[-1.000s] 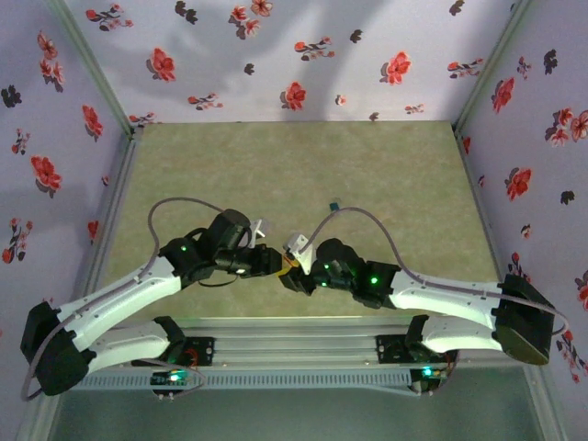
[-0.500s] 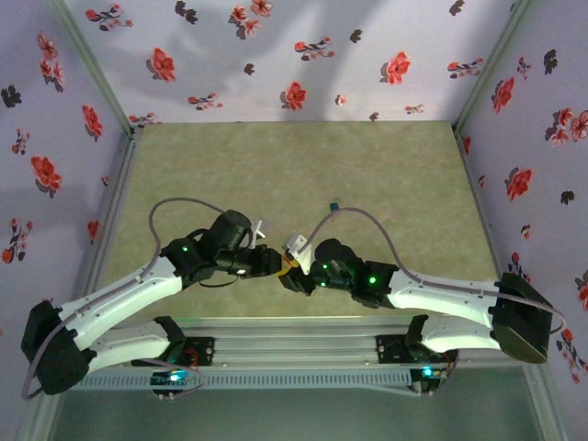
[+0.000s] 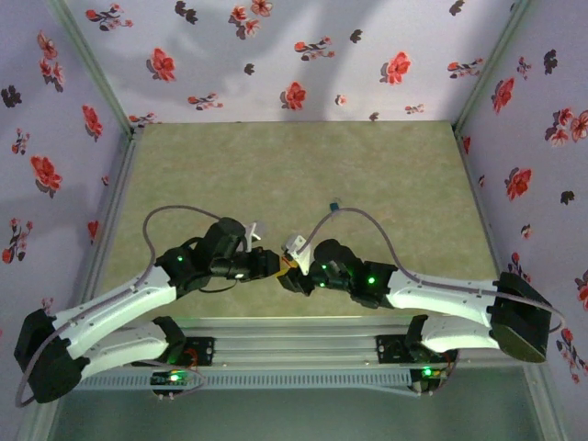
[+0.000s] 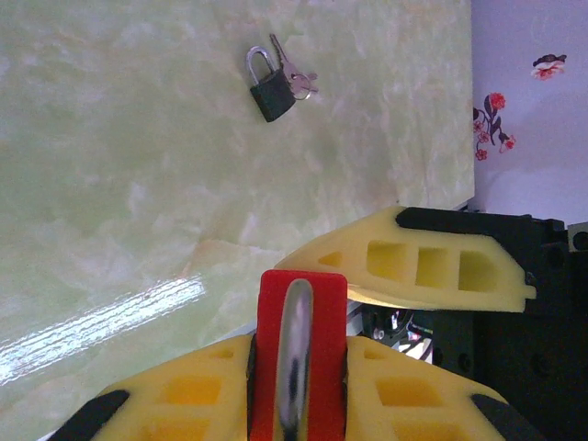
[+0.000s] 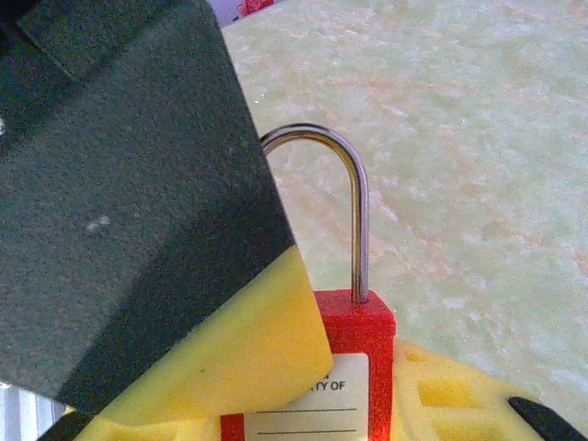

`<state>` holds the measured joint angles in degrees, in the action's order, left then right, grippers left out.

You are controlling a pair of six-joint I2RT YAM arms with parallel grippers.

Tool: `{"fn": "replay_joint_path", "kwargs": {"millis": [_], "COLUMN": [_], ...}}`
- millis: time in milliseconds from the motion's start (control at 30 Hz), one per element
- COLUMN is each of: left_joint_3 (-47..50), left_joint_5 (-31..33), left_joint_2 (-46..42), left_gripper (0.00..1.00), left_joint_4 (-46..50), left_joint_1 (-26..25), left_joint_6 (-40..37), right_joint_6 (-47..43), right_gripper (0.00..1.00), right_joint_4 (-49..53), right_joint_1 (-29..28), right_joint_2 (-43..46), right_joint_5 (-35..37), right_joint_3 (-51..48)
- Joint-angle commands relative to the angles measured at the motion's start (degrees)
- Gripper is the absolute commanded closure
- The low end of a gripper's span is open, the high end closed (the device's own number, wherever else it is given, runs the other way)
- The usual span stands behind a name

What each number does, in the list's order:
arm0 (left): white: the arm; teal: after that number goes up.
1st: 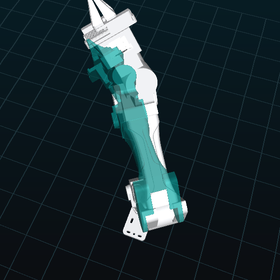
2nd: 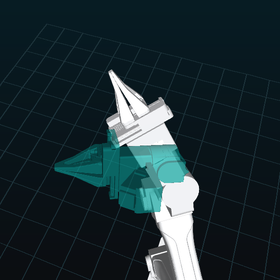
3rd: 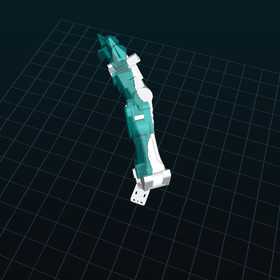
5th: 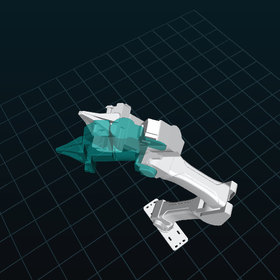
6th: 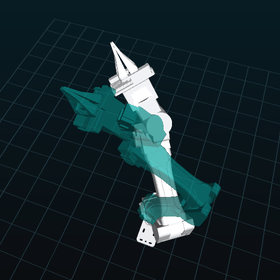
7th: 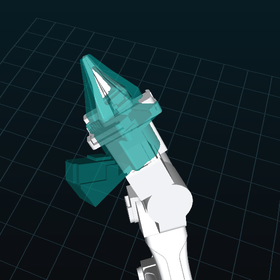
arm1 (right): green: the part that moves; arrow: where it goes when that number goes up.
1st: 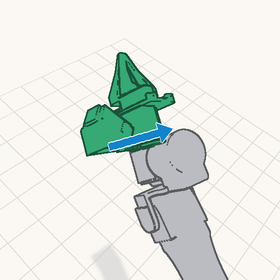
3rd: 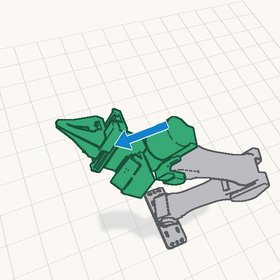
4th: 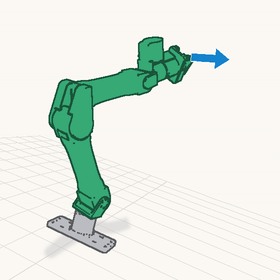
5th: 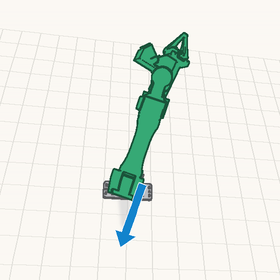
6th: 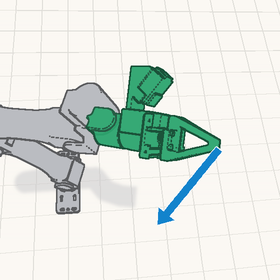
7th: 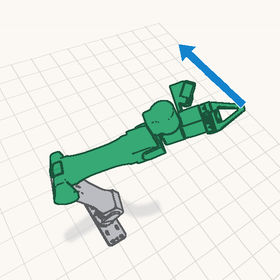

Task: Lock with the key

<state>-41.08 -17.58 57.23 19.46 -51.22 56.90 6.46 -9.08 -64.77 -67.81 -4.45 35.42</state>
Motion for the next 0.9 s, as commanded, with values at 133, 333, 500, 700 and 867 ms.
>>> {"fn": "replay_joint_path", "kwargs": {"millis": [133,333,500,700,867], "left_joint_3": [0.0,0.1,0.3,0.5,0.9], "left_joint_5": [-2.3,-2.3,-2.3,-2.3,-2.3], "left_joint_2": [-0.7,-0.8,-0.9,-1.4,-1.9], "left_gripper": [1.0,1.0,1.0,1.0,1.0], "left_joint_4": [-7.5,-7.5,-7.4,-7.1,-7.0], "left_joint_1": [-1.2,-0.8,-0.5,-0.2,0.5], "left_joint_6": [1.8,1.9,1.8,2.0,2.2], "right_joint_6": [0.8,0.6,0.3,0.1,0.0], "right_gripper": [0.87,0.76,0.66,0.55,0.41], "right_joint_4": [-6.7,-6.6,-6.2,-6.0,-5.9], "right_joint_1": [-1.1,-1.1,-1.1,-1.1,-1.1], "right_joint_2": [-0.4,-0.7,-0.6,-0.4,-0.4], "right_joint_5": [-1.3,-1.3,-1.3,-1.4,-1.6], "right_joint_3": [1.1,1.2,1.3,1.3,1.3]}}
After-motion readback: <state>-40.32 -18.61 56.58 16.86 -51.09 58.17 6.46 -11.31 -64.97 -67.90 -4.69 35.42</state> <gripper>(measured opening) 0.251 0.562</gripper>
